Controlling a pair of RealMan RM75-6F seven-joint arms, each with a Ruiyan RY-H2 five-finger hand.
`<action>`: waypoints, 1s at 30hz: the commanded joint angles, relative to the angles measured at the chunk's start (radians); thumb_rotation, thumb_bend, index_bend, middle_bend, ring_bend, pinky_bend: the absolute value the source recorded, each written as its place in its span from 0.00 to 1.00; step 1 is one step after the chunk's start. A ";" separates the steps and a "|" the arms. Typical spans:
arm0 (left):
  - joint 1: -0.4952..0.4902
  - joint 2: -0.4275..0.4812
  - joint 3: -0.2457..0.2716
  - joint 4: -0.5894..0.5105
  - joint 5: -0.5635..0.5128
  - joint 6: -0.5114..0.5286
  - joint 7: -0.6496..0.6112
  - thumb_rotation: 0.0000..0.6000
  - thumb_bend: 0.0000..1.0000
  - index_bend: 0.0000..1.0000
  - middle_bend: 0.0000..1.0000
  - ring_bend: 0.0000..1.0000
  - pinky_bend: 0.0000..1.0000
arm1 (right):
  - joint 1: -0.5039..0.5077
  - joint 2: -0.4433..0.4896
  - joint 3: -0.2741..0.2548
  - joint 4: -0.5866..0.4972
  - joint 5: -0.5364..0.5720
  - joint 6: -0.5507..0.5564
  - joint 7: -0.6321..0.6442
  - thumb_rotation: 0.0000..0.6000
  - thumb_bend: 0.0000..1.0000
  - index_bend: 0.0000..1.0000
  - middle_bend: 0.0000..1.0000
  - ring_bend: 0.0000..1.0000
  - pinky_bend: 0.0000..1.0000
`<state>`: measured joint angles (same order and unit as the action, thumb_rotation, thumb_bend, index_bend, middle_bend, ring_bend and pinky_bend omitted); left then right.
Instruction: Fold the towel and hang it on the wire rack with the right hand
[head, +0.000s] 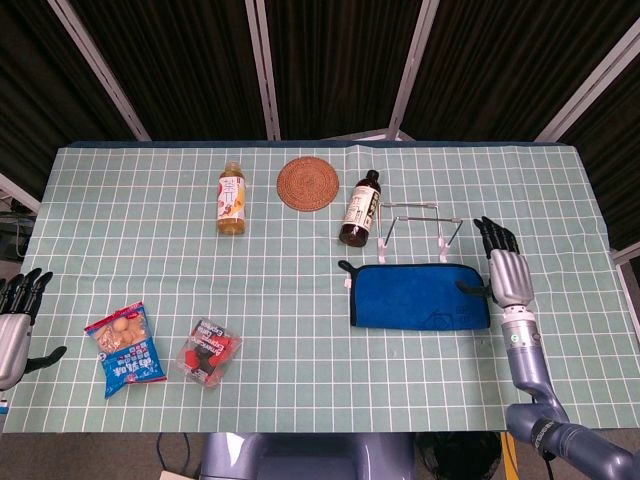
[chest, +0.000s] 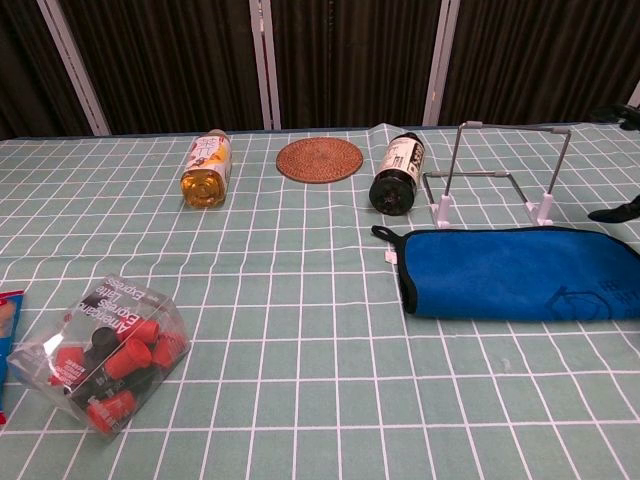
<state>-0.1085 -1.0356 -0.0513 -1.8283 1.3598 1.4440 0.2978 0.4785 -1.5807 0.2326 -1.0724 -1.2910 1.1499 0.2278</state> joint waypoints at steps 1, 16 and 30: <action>0.002 0.003 0.002 0.000 0.005 0.003 -0.006 1.00 0.00 0.00 0.00 0.00 0.00 | 0.014 0.086 -0.070 -0.092 -0.166 0.068 0.047 1.00 0.00 0.00 0.00 0.00 0.00; -0.005 0.007 -0.010 0.019 -0.022 -0.014 -0.027 1.00 0.00 0.00 0.00 0.00 0.00 | 0.290 0.172 -0.158 -0.120 -0.455 -0.133 -0.107 1.00 0.06 0.23 0.00 0.00 0.00; -0.023 -0.012 -0.017 0.035 -0.062 -0.046 0.004 1.00 0.00 0.00 0.00 0.00 0.00 | 0.409 0.059 -0.262 0.051 -0.618 -0.133 -0.174 1.00 0.09 0.32 0.01 0.00 0.00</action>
<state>-0.1311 -1.0471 -0.0680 -1.7938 1.2988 1.3986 0.3011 0.8801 -1.5103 -0.0212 -1.0305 -1.8972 1.0080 0.0580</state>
